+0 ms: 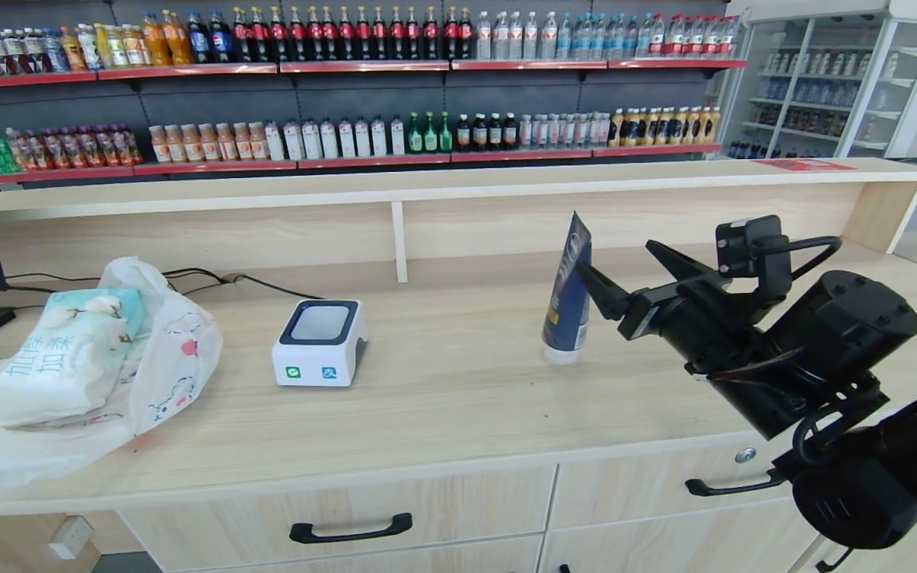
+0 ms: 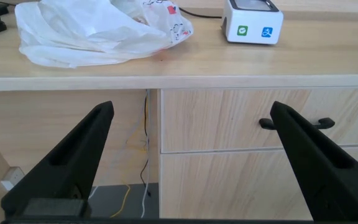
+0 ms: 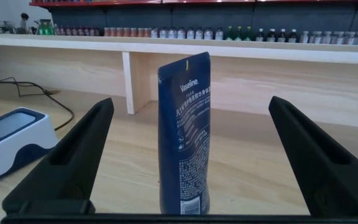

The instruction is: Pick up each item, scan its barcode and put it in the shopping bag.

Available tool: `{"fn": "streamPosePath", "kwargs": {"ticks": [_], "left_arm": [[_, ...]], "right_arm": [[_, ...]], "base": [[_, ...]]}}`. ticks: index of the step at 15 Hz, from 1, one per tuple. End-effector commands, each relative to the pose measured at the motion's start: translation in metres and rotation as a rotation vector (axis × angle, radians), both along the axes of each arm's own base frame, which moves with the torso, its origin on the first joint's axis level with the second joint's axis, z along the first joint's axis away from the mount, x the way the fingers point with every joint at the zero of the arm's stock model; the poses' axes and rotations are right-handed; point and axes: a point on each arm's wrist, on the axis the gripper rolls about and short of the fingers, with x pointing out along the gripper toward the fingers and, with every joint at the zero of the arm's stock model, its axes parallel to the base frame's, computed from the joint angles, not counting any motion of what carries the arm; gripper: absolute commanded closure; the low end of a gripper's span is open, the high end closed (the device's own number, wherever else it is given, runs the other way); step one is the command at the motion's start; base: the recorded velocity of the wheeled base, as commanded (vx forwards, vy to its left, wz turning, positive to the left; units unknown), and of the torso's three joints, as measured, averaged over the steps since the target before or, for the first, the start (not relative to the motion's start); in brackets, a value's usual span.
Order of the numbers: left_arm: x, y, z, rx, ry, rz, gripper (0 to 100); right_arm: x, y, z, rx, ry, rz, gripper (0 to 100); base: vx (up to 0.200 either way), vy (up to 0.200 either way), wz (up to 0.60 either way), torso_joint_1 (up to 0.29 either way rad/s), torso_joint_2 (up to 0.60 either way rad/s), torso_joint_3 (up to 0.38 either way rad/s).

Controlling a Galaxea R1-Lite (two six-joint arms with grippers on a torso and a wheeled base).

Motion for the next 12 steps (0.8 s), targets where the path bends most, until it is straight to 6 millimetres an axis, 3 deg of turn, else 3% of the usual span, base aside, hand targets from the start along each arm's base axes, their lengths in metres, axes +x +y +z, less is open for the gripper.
{"fn": "streamPosePath", "kwargs": {"ticks": [1, 12], "left_arm": [[0.0000, 0.0000, 0.0000, 0.000, -0.001, 0.000, 0], [0.0000, 0.0000, 0.0000, 0.023, -0.001, -0.001, 0]], "right_arm": [[0.0048, 0.0023, -0.0048, -0.004, 0.009, 0.000, 0], [0.0046, 0.0076, -0.0076, 0.013, 0.025, 0.016, 0]], "base": [[0.000, 0.000, 0.00, 0.000, 0.00, 0.000], [0.000, 0.000, 0.00, 0.000, 0.00, 0.000]]}}
